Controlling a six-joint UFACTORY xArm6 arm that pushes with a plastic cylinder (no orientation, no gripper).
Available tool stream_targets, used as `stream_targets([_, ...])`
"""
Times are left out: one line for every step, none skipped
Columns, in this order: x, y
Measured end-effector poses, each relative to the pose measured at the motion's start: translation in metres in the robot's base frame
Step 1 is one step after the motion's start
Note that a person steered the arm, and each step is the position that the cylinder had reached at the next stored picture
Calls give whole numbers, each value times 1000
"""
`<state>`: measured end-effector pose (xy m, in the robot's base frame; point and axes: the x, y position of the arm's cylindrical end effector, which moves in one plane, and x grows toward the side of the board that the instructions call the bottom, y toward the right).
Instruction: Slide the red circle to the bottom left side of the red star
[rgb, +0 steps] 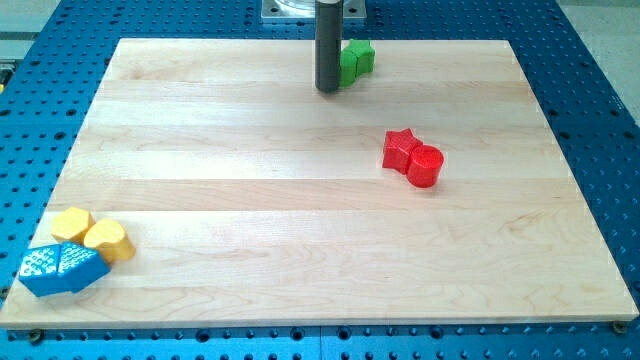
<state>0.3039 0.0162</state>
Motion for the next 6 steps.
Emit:
stream_targets([30, 61])
stream_targets([79, 130])
stream_targets([164, 131])
stream_targets([160, 109])
stream_targets([193, 161])
stream_targets([224, 102])
